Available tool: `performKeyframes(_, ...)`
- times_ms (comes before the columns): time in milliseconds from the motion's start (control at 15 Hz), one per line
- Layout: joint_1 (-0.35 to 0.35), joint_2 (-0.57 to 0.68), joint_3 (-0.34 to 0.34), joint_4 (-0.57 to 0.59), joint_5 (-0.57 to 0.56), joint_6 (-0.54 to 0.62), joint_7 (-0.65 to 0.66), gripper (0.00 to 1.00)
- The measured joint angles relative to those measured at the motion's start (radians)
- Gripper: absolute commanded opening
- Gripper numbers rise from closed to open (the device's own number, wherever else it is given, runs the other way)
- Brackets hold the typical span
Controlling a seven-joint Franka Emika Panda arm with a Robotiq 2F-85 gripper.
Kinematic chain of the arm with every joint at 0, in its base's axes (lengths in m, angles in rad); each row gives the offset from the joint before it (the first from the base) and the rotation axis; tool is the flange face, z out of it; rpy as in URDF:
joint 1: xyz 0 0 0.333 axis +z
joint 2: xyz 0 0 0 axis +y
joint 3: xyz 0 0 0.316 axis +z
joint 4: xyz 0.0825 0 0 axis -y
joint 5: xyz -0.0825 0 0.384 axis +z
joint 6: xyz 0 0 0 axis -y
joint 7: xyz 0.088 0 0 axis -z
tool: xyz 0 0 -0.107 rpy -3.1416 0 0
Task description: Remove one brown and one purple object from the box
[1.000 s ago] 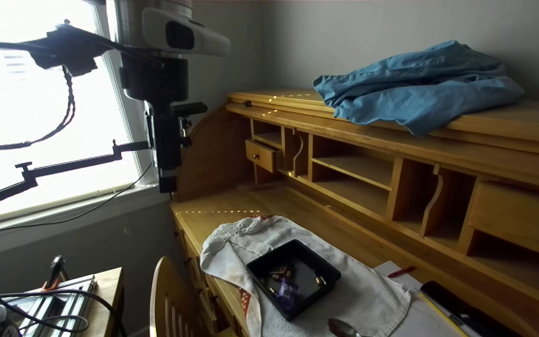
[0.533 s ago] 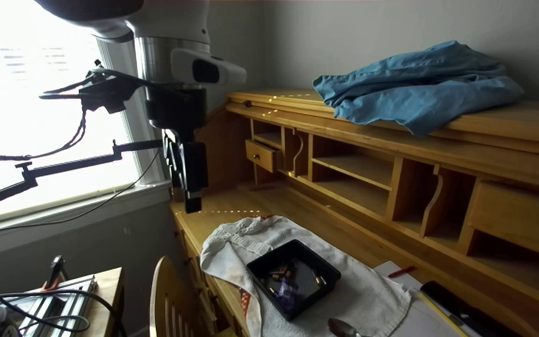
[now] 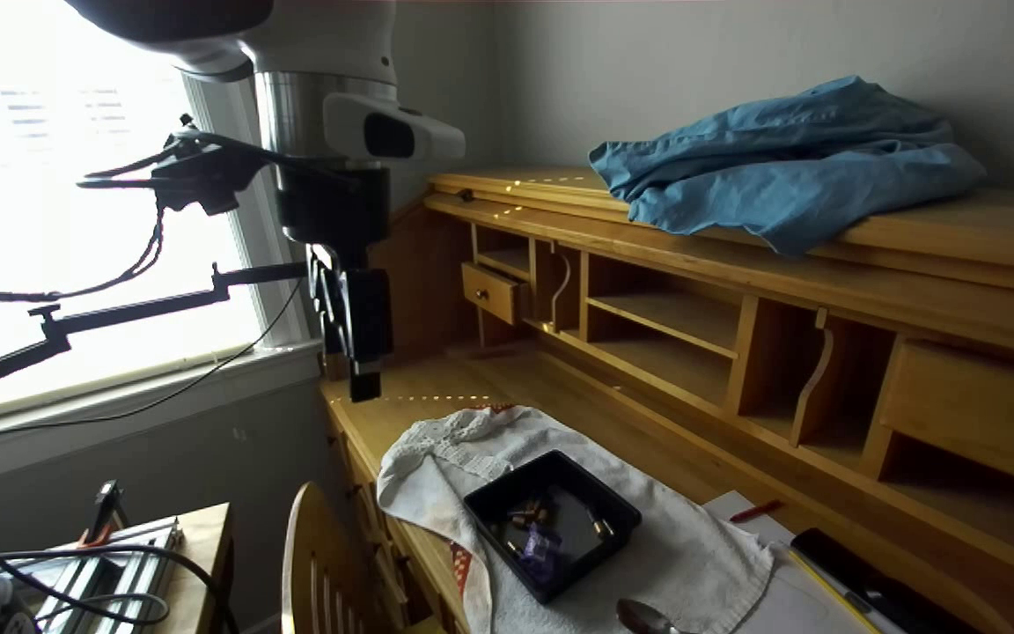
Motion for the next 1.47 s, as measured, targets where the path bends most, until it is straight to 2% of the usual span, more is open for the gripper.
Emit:
performKeyframes(267,0.0,0.02,0.005,0.003,-0.026,0.029,0.001,1.0)
performKeyframes(1000,0.015,0.163,0.014,0.003,-0.052,0.336,-0.072,1.0)
performKeyframes(1467,0.019,0.236,0.0,0.003,-0.031,0.459,-0.121,1.0)
